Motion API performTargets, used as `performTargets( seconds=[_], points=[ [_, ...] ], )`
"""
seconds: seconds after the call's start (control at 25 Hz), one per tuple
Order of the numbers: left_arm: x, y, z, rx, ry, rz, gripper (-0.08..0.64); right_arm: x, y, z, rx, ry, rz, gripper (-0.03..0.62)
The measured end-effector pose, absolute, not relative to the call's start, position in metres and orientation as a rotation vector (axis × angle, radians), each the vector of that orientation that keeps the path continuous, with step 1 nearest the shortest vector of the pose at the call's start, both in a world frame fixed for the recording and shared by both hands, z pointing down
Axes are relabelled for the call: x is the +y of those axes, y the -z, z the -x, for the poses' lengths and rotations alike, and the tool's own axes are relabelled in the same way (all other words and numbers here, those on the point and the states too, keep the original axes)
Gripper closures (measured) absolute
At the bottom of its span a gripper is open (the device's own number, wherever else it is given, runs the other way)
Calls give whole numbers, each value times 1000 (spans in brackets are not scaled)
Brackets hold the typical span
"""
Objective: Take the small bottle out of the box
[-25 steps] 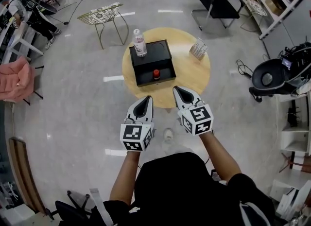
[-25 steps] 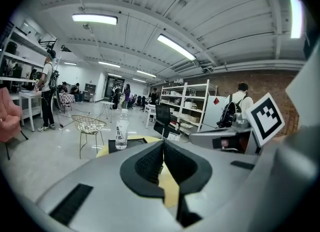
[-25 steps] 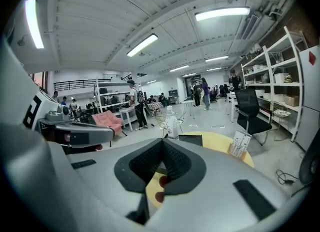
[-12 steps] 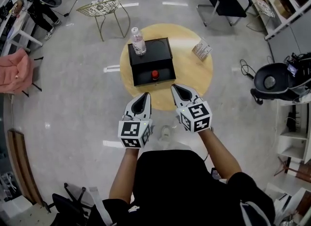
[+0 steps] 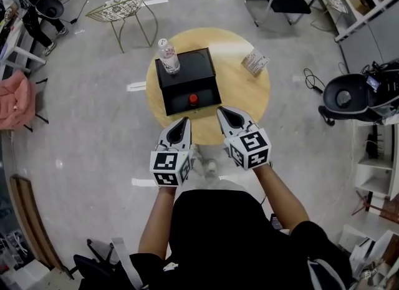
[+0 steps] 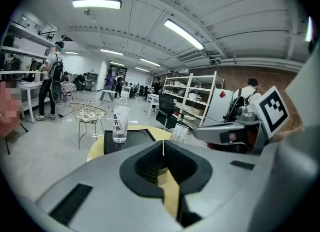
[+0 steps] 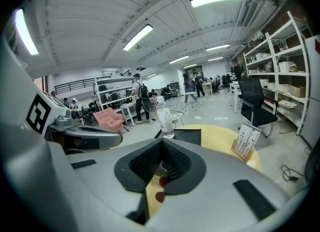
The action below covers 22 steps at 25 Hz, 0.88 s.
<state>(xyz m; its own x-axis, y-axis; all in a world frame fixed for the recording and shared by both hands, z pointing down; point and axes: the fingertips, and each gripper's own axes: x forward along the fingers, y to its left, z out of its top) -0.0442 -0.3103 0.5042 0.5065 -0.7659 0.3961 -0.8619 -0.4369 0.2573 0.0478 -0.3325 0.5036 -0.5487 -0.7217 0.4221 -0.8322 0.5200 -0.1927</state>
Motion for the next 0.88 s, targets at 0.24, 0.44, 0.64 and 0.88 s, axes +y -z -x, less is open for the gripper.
performTargets(
  seconds=[0.24, 0.44, 0.64, 0.88],
  points=[
    [-335, -534, 39, -1253, -387, -2344, 546, -353, -516, -48, -2418, -557, -1335, 591],
    [-350, -562, 39, -1177, -442, -2324, 535, -366, -534, -47, -2358, -586, -1353, 591],
    [-367, -583, 43, -1140, -498, -2342, 494, -372, -547, -43, -2317, -601, -1350, 591],
    [-378, -611, 34, -1010, -586, -2355, 432, -377, -564, -43, -2269, -634, -1363, 591]
  ],
)
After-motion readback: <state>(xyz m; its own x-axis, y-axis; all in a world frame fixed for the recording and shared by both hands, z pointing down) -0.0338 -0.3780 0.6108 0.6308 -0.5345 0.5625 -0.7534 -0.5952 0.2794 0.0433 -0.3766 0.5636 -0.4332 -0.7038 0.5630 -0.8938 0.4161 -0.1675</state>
